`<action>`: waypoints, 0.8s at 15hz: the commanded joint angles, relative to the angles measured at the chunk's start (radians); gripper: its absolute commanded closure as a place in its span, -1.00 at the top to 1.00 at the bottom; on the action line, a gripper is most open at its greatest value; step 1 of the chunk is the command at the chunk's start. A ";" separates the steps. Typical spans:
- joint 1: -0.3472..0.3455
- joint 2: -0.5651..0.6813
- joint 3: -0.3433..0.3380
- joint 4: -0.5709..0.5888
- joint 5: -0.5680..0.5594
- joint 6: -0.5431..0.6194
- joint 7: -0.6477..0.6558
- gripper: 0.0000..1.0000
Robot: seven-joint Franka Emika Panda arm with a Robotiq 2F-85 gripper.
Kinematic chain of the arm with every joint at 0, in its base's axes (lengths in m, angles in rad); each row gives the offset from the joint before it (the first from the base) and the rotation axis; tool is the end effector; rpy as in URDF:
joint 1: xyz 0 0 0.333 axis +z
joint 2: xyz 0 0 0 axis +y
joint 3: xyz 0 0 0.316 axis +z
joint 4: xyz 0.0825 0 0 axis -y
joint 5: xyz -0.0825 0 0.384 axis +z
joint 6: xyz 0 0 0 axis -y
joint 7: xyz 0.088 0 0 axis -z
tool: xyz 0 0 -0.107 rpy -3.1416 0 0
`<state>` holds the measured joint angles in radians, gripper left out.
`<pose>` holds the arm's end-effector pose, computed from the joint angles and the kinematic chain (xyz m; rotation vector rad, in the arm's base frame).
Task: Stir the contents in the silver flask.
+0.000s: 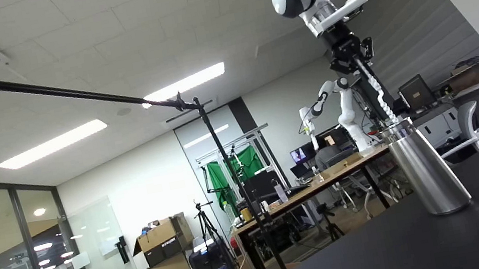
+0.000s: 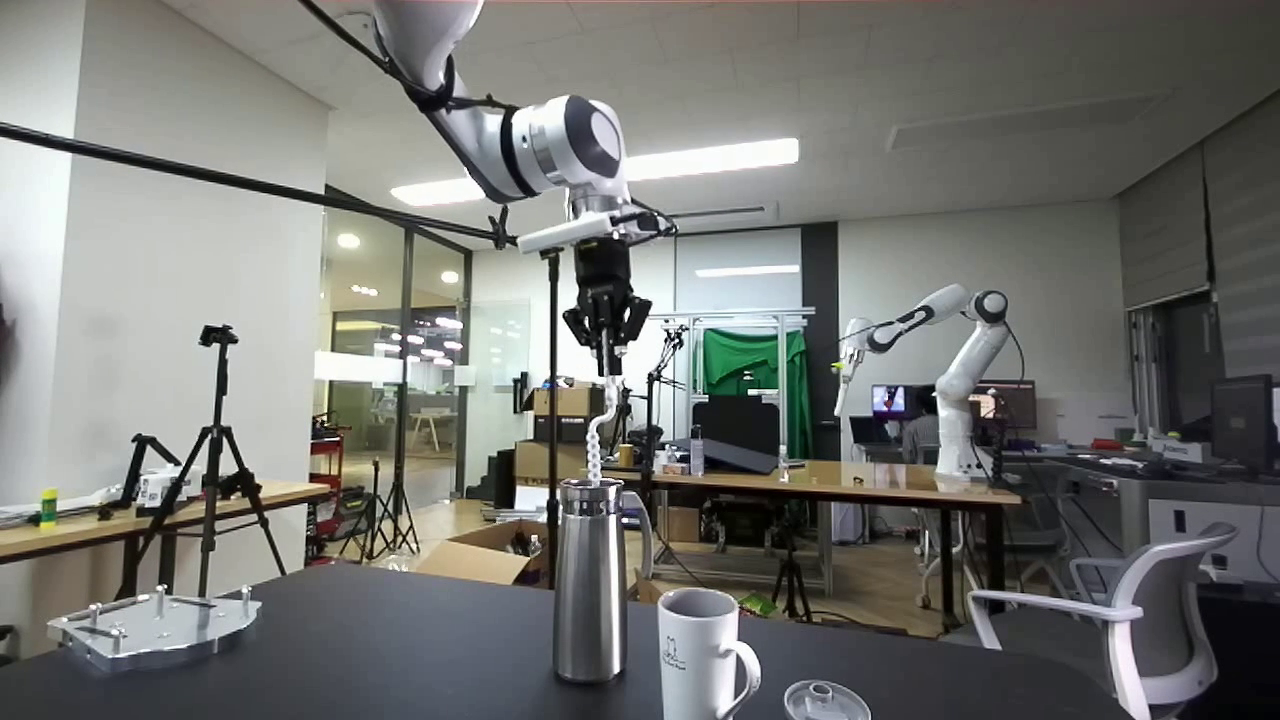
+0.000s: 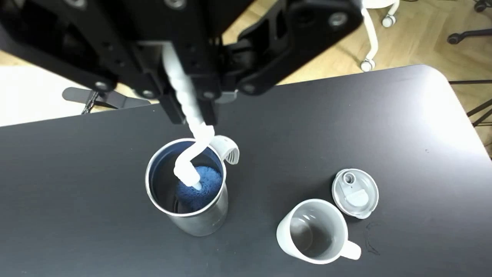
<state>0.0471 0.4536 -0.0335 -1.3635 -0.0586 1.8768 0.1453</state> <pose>0.6993 0.0094 0.4660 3.0692 -0.1719 0.1005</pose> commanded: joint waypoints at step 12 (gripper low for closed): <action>0.002 0.060 -0.017 -0.049 -0.057 -0.016 0.007 0.08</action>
<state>0.0416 0.5498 -0.0404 -1.4005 -0.0833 1.8859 0.1528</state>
